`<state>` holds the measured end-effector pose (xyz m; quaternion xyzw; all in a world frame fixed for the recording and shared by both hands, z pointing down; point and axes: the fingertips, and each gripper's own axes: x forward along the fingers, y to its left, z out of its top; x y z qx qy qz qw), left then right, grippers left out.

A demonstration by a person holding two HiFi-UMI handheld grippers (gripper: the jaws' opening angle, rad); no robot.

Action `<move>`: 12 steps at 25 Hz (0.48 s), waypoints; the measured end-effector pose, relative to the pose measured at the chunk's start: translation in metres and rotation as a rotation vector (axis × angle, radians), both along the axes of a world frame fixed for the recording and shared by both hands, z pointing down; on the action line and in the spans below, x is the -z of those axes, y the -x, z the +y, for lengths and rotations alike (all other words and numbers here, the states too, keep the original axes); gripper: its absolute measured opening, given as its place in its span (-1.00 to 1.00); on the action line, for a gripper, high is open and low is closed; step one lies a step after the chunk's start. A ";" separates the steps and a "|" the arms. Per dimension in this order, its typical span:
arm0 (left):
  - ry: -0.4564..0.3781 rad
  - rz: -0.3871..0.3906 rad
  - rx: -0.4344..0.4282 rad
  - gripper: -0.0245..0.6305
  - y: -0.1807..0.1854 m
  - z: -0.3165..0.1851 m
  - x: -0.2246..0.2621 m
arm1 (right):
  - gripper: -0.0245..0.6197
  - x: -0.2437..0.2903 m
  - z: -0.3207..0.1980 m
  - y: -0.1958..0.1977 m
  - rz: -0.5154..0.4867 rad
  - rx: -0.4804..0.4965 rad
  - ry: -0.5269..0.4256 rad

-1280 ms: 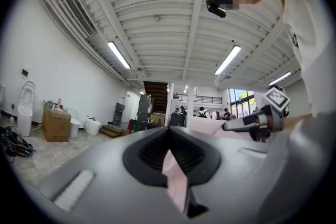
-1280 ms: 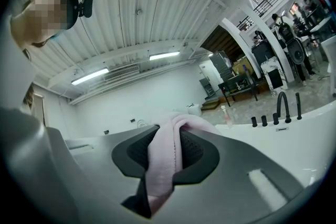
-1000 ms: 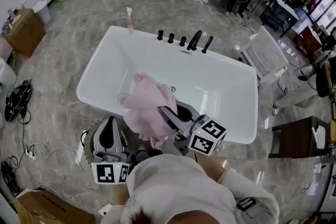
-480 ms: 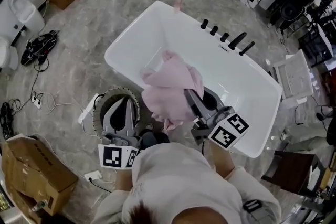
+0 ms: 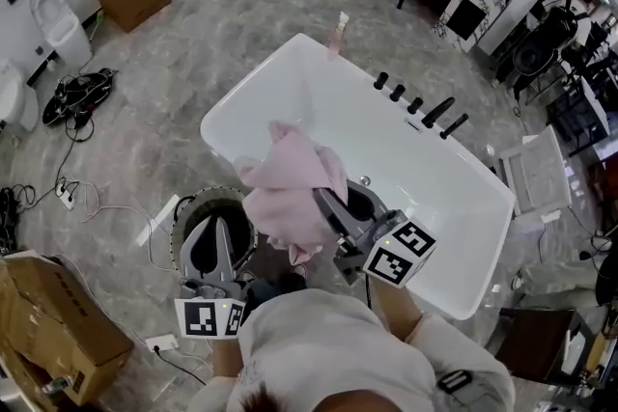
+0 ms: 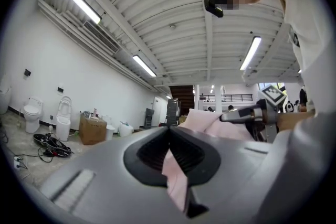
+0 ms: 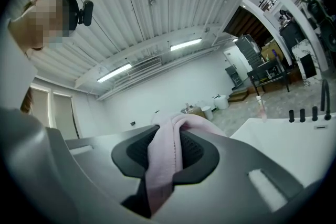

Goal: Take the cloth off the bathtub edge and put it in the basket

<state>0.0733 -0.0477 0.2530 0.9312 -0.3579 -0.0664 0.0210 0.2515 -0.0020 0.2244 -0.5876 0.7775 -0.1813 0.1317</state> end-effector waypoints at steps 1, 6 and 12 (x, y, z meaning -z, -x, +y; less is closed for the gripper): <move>0.001 0.000 0.012 -0.88 0.005 0.001 0.001 | -0.69 0.001 -0.001 0.004 0.001 0.010 0.000; 0.000 -0.002 0.072 -0.88 0.049 0.001 0.005 | -0.69 0.010 -0.009 0.038 0.004 0.049 -0.006; -0.001 -0.014 0.129 -0.88 0.113 -0.018 0.009 | -0.69 0.015 -0.034 0.085 0.003 0.064 -0.004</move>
